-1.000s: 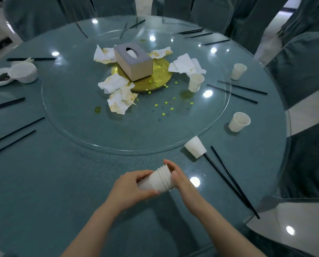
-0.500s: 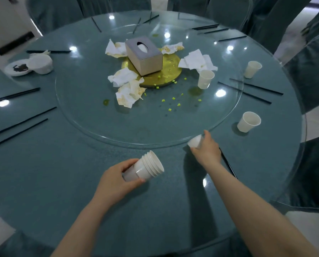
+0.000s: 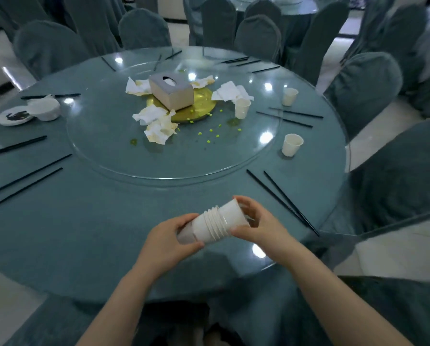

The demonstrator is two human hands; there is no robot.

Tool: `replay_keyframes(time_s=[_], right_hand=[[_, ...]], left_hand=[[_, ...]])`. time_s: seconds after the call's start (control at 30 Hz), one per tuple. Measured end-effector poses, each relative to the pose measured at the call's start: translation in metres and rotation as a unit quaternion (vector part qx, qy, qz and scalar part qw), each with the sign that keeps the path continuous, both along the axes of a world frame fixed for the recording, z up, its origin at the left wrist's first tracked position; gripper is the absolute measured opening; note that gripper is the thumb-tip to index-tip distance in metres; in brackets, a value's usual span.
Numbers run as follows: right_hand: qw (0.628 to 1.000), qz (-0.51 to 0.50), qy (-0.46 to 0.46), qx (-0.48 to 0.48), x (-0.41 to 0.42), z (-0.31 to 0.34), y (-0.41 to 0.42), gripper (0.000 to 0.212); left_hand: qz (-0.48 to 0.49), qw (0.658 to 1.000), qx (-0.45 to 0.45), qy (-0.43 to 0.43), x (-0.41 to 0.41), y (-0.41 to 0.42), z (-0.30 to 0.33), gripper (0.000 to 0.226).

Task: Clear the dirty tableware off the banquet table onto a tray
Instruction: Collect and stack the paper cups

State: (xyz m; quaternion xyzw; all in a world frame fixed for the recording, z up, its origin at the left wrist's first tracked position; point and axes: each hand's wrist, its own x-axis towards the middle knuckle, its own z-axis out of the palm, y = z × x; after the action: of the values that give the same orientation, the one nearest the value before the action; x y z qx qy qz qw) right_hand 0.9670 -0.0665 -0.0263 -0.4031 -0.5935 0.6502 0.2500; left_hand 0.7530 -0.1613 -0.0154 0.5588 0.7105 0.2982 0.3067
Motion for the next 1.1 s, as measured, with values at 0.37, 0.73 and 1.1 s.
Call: replay_keyframes(time_s=[0.37,0.73,1.1], right_hand=[[0.997,-0.054,-0.035,0.048,0.112,0.043,-0.141,0.063],[0.944,-0.321,0.047,0.056,0.299,0.063,-0.180,0.040],[0.896,-0.438,-0.024,0.067,0.600,0.058,-0.193,0.020]], left_hand=[[-0.199,0.979,0.027,-0.038,0.096,-0.074,0.032,0.054],[-0.283,0.954,0.079,-0.066,0.273,-0.055,0.056,0.049],[-0.272,0.943,0.099,-0.165,0.533,-0.021,0.053,0.043]])
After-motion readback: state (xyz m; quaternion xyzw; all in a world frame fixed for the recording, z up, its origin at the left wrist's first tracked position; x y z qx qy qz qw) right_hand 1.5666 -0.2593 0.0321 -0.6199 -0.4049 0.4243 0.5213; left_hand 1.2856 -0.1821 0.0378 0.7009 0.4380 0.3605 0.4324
